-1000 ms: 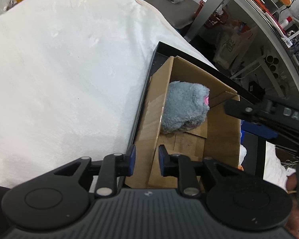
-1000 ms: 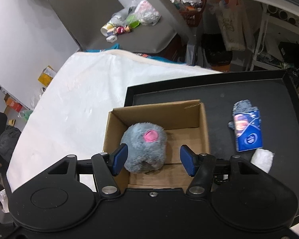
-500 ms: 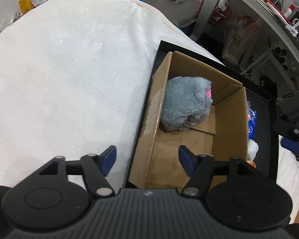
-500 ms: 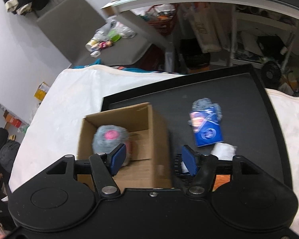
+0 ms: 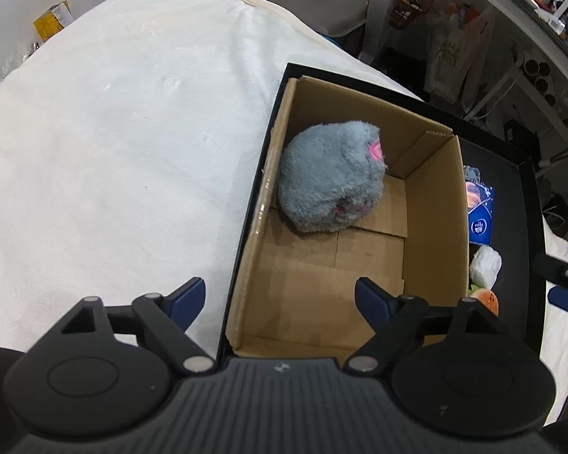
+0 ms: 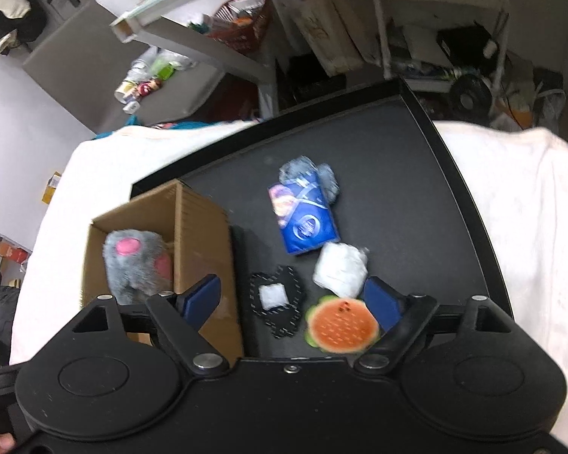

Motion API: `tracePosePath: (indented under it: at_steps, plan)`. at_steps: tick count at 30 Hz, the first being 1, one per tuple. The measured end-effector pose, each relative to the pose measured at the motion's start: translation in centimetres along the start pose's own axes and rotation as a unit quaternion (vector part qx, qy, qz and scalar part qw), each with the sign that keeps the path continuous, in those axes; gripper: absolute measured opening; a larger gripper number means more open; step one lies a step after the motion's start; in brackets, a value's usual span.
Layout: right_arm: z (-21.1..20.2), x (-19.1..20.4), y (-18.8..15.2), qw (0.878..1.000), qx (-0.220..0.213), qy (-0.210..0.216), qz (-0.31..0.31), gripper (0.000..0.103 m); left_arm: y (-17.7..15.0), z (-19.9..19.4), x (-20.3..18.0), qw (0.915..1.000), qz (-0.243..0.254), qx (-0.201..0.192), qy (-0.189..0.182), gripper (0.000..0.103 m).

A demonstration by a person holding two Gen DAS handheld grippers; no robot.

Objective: Organize soft objects
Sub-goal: 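Move the right tool to the plush burger and grasp it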

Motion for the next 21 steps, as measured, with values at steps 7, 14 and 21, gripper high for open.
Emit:
tracePosePath:
  at_steps: [7,14,21]
  plan:
    - [2.3,-1.4,-1.5,0.999,0.029,-0.013,0.001,0.087,-0.4,0.5,-1.4,0.9998,0.013,0.001,0.017,0.086]
    - [3.9,-2.2,-1.9,0.999,0.042,-0.025,-0.006,0.09,-0.6,1.2,-2.5,0.9992,0.018,0.001,0.037,0.086]
    - [5.5,-2.3,-2.2,0.998,0.059,-0.013,-0.013,0.09,-0.4,1.5,-2.7,0.9986,0.014,0.0,0.05,0.086]
Point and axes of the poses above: each gripper's, at about its wrist camera, not at the fingertips, and z roughly the way its jaws point, x to its left, y to its top, the point moved 1 cm from there along z, roughly the way its jaws point, and after that the axes turned 14 degrees about -y, right-handed, at the moved point
